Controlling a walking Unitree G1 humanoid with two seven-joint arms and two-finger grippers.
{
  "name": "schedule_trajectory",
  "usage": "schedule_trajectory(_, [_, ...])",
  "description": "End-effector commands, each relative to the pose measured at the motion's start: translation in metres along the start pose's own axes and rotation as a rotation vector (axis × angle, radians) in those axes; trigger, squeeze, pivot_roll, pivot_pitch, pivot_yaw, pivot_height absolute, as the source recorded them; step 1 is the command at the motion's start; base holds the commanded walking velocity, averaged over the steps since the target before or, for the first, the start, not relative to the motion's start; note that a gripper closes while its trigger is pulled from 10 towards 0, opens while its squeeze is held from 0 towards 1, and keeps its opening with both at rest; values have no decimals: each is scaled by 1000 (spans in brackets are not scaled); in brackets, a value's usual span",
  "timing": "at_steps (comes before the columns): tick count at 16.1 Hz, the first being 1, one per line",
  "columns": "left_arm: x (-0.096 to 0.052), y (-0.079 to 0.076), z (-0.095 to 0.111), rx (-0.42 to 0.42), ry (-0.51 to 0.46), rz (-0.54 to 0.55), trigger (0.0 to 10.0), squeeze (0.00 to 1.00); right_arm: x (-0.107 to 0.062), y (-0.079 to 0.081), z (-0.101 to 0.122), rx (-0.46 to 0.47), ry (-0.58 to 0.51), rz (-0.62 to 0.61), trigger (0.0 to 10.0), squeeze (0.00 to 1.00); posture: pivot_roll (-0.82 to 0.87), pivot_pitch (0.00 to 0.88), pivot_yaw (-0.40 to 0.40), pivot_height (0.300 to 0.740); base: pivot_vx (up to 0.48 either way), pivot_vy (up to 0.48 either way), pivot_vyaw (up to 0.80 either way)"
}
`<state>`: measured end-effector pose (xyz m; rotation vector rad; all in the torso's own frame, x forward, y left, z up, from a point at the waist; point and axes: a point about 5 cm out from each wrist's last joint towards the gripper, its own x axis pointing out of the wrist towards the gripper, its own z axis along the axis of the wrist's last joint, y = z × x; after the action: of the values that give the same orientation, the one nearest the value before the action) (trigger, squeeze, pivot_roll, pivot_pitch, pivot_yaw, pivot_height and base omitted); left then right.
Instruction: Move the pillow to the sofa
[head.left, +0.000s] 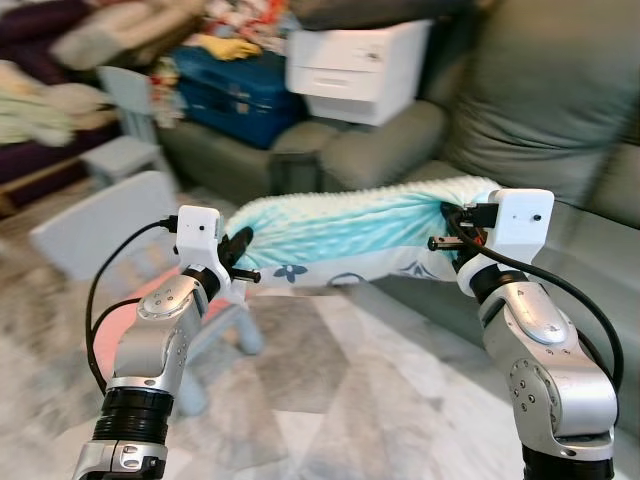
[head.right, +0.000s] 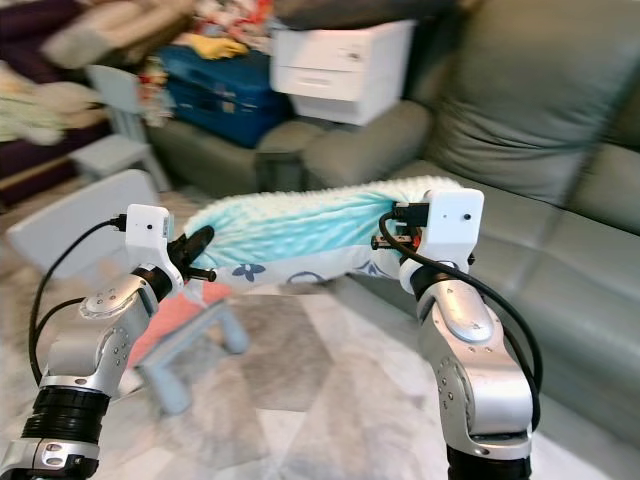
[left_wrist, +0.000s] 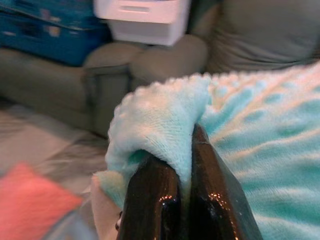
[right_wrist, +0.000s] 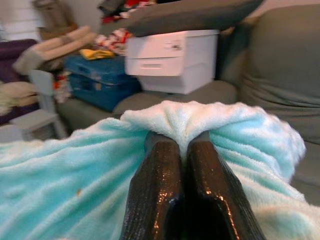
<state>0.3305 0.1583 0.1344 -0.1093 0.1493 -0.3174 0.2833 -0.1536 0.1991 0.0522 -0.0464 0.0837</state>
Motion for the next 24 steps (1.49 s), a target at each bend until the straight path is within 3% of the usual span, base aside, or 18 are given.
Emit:
schedule_trajectory(1, [0,3,6,-8,-19,-4,10000,0,0,-3,6,-6,-27,-11,10000,0,-117,0,53,740,405,0,-463])
schedule_trajectory(9, [0,0,3,-16,-8,-23,10000,0,-1,-3,7,-5,-27,-1,10000,0,-123,0,51,740,432,0,0])
schedule_trajectory(24, [0,-2,1,-3,7,-44,10000,0,-1,-1,5,2,-19,8,10000,0,-120,0,54,740,385,250,-631])
